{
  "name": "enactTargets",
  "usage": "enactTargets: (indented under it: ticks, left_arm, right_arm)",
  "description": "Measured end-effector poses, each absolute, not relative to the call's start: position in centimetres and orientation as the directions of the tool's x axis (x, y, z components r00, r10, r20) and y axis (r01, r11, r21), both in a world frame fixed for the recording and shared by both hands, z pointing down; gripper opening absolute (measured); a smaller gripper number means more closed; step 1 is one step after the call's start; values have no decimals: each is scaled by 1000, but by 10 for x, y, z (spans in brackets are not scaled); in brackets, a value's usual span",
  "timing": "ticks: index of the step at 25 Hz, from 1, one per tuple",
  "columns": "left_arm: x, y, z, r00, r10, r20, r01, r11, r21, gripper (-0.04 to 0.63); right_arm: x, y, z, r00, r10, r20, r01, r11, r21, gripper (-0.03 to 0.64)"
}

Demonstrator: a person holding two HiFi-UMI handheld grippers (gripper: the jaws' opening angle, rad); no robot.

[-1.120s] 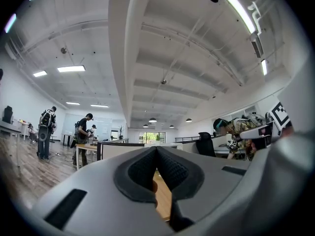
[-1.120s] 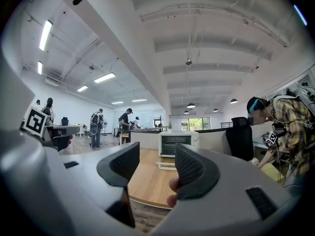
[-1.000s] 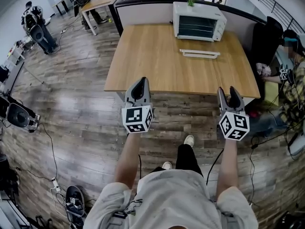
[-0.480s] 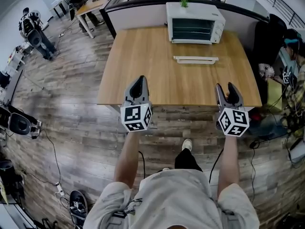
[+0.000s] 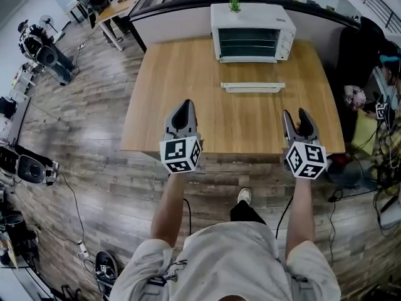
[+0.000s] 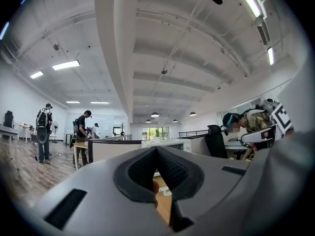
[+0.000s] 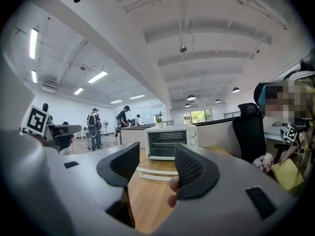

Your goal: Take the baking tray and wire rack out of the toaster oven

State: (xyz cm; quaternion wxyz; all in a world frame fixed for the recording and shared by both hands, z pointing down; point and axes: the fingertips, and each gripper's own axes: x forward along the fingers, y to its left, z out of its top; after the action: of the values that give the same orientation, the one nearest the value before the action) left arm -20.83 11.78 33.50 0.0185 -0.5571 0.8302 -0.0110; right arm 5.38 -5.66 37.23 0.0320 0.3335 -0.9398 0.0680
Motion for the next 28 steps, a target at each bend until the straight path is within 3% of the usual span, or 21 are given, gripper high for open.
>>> enactTargets:
  ticks: [9, 28]
  left_arm:
    - [-210, 61, 348, -405, -914, 20, -914, 404, -44, 14]
    - [-193, -29, 338, -380, -924, -52, -916, 383, -119, 15]
  right_arm:
    - [66, -121, 389, -768, -628, 126, -640, 758, -128, 238]
    - [48, -202, 389, -797, -597, 96, -604, 783, -148, 233]
